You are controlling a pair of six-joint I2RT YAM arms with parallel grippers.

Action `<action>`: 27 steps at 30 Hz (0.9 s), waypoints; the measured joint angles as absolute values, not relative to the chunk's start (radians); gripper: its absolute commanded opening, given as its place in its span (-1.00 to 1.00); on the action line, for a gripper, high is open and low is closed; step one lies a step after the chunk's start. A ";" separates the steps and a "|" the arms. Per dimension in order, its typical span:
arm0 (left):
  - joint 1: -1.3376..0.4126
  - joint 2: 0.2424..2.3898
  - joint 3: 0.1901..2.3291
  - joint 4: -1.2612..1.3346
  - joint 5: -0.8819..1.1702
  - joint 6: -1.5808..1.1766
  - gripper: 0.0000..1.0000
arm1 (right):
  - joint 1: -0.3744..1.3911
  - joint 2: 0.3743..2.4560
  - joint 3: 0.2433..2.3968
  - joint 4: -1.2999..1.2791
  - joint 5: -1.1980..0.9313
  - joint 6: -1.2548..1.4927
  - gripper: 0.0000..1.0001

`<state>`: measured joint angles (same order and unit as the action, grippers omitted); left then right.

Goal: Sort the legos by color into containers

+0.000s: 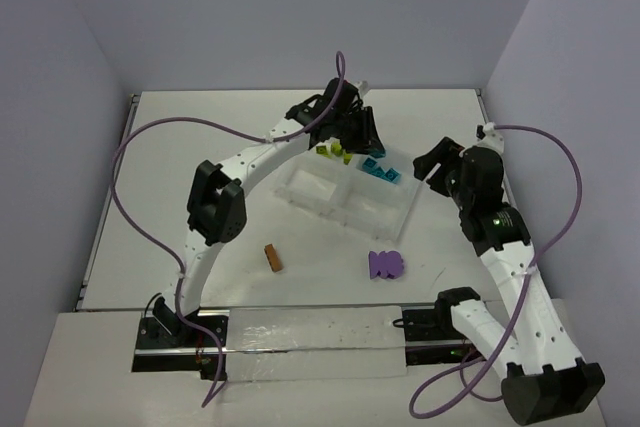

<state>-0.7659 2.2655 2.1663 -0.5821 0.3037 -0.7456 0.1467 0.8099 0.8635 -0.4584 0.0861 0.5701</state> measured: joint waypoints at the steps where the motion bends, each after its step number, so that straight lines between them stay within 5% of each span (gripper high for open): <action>1: -0.768 2.290 2.177 -0.576 0.304 -0.751 -0.94 | 0.147 0.782 0.856 -0.479 0.090 0.574 0.43; 5: -0.772 2.368 2.215 -0.572 0.302 -0.775 -0.22 | 0.147 0.685 0.842 -0.557 0.095 0.585 0.44; 8: -0.772 2.401 2.242 -0.568 0.303 -0.791 0.63 | 0.147 0.614 0.815 -0.567 0.085 0.589 0.47; 10: -0.772 2.405 2.248 -0.561 0.303 -0.801 0.85 | 0.147 0.579 0.797 -0.587 0.075 0.593 0.48; 20: -0.773 2.380 2.283 -0.562 0.286 -0.791 0.97 | 0.147 0.567 0.772 -0.640 0.025 0.570 0.48; 27: -0.775 1.982 1.942 -0.601 0.105 -0.713 0.99 | 0.147 0.570 0.738 -0.595 -0.075 0.549 0.48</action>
<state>-0.7751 1.9820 1.9422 -0.6007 0.1048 -0.7133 0.1471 0.5697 0.7383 -0.5946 -0.0754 0.5491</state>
